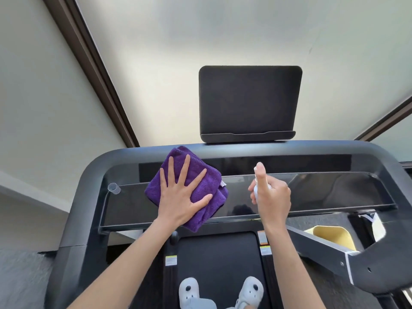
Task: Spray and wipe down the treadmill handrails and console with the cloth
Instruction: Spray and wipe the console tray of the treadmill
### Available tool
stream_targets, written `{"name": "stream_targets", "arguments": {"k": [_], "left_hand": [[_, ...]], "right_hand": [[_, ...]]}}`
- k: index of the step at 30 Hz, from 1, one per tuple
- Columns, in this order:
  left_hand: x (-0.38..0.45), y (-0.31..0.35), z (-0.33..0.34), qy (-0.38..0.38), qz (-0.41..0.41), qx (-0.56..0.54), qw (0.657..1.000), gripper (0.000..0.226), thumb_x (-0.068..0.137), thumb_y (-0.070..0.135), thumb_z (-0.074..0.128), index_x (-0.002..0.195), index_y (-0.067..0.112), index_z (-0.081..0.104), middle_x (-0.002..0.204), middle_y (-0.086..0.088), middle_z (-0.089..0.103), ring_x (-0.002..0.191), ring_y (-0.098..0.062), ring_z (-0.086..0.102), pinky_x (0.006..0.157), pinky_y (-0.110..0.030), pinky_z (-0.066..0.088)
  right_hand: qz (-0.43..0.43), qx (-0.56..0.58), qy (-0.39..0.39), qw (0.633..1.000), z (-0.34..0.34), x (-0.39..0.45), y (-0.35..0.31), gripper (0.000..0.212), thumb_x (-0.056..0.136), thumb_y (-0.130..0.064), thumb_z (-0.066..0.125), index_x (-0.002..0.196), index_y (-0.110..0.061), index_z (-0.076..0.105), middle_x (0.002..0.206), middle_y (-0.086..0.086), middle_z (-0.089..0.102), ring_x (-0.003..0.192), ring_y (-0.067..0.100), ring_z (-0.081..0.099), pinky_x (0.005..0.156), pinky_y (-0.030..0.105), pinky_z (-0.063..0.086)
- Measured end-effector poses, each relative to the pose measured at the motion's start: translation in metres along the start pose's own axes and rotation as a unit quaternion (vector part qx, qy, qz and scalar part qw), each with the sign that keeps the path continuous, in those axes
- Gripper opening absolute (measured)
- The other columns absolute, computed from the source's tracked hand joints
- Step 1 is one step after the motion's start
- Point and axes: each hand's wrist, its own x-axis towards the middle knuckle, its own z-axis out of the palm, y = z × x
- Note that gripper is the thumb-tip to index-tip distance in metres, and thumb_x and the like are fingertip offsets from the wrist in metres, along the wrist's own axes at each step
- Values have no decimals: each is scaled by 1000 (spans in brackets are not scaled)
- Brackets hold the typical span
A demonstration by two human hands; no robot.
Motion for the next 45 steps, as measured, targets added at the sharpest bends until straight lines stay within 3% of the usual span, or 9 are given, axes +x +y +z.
{"name": "stream_targets", "arguments": {"k": [10,16,26,30,33,35,38,41,45], "left_hand": [[28,66,18,-4,-10,33,999,70,84,76,33,147,47,32,164,-4,7,148,-41,-11,115,-62,-2],[27,71,18,-3,-19,31,999,69,83,76,36,147,49,32,164,-1,8,148,-40,-6,114,-64,2],[26,73,16,8,-68,31,997,74,77,80,43,145,55,28,164,-6,1,147,-43,-7,110,-69,-8],[25,80,12,1,-115,20,993,74,70,78,49,139,54,40,163,-6,7,142,-46,16,101,-63,30],[22,90,10,9,-150,3,989,70,66,72,52,132,49,51,155,-5,21,125,-41,38,91,-53,40],[21,95,11,31,-147,4,989,69,65,74,53,128,47,55,152,-6,25,128,-42,38,99,-57,33],[19,95,16,53,-119,28,991,81,65,82,50,136,44,51,158,-12,22,145,-47,8,112,-66,-1],[17,95,19,40,-120,30,991,80,67,80,49,139,44,47,157,-9,21,143,-44,18,109,-66,21],[24,99,18,66,-132,7,989,46,73,65,55,114,44,63,141,1,39,114,-32,43,88,-51,42]], "right_hand": [[-55,-22,86,995,-39,87,-44,81,80,-80,30,54,-9,60,47,-1,57,63,26,63,64,28,38],[-65,-46,132,988,-45,138,-66,97,70,-82,25,74,8,63,73,26,66,74,42,64,61,28,37],[-39,-44,157,986,-46,149,-66,95,68,-78,24,75,8,63,70,24,63,67,41,55,63,35,38],[-44,-12,144,989,-48,145,-53,90,76,-78,27,70,3,65,63,13,66,71,35,62,61,28,36],[-33,4,110,993,-49,135,-42,84,77,-79,27,62,-4,64,57,1,63,68,29,62,62,25,37],[-30,0,91,995,-49,129,-33,81,79,-78,29,61,-6,63,58,1,63,70,28,62,63,26,36],[-46,-16,80,996,-48,122,-23,88,74,-83,24,62,-4,62,61,8,63,71,33,61,65,33,38],[-54,-32,79,995,-48,122,-17,92,72,-85,22,64,-2,61,64,15,64,71,37,61,67,36,39],[-51,-23,62,997,-46,121,-15,90,73,-85,23,62,-4,61,58,7,63,69,35,62,64,33,38]]}}
